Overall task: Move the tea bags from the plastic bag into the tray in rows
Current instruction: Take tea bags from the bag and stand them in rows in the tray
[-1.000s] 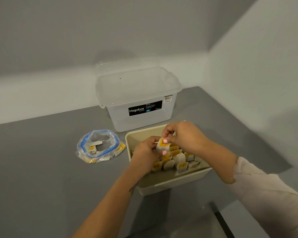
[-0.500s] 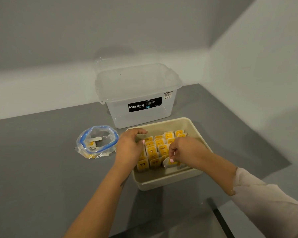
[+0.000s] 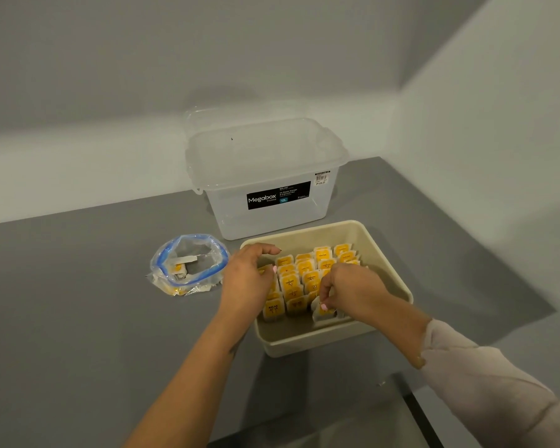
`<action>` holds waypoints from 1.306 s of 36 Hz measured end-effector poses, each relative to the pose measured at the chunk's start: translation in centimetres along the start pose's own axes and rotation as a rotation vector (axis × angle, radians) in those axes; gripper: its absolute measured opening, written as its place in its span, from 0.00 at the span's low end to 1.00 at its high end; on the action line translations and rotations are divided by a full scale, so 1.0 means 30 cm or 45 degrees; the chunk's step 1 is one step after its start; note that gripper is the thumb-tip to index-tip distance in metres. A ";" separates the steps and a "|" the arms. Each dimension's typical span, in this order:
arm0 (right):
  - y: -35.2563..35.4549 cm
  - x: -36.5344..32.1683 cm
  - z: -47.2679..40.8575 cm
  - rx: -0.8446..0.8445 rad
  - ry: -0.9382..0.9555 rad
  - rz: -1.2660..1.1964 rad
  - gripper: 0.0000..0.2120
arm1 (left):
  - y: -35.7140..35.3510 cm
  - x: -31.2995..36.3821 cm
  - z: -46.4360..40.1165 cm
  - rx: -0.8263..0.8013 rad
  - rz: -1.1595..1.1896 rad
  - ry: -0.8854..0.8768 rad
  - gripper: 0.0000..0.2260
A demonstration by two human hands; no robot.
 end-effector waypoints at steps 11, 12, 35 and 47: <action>-0.006 -0.007 -0.006 0.013 0.011 0.053 0.02 | 0.003 0.005 0.002 -0.022 0.007 0.025 0.13; -0.006 -0.007 -0.006 0.014 0.008 0.052 0.03 | 0.003 0.006 0.002 -0.023 0.014 0.026 0.13; 0.115 -0.089 -0.039 0.299 0.088 -0.283 0.08 | 0.130 -0.030 -0.008 0.143 0.066 -0.086 0.11; 0.173 -0.390 -0.153 0.257 0.157 -0.431 0.04 | 0.415 -0.149 -0.121 0.266 0.063 -0.063 0.14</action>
Point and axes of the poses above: each hand's wrist, its own z-axis away from the middle knuckle, its own y-axis out of the back of the hand, x = y × z, the point moved 2 cm from there along -z, towards the middle knuckle, and after that the axes turned 8 degrees about z, right-handed, at the moved point
